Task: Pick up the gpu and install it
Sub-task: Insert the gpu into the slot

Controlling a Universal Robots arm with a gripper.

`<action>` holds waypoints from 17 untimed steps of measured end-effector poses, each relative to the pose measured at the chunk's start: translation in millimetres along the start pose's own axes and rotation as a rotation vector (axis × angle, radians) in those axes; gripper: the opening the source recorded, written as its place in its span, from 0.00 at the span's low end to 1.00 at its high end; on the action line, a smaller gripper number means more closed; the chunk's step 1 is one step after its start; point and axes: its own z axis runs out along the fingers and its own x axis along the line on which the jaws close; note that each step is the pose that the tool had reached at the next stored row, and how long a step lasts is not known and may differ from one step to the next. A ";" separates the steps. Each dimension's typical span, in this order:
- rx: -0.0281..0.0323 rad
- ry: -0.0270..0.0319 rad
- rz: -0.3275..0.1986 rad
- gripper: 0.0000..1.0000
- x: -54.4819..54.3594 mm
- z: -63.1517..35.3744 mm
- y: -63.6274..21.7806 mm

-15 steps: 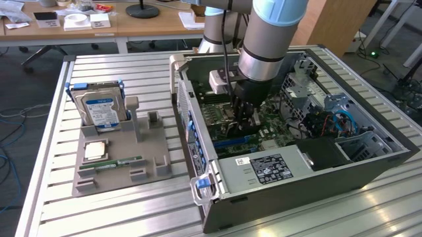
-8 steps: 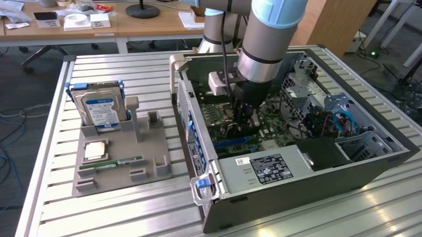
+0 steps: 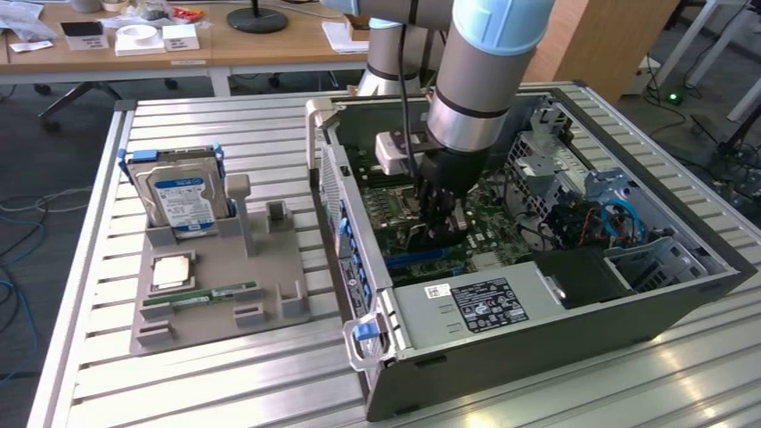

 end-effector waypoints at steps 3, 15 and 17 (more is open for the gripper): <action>-0.0001 0.0002 0.000 0.26 0.1 0.7 0.0; 0.0000 -0.0001 0.000 0.26 0.1 3.4 0.3; -0.0001 0.0001 0.000 0.26 0.1 3.5 0.3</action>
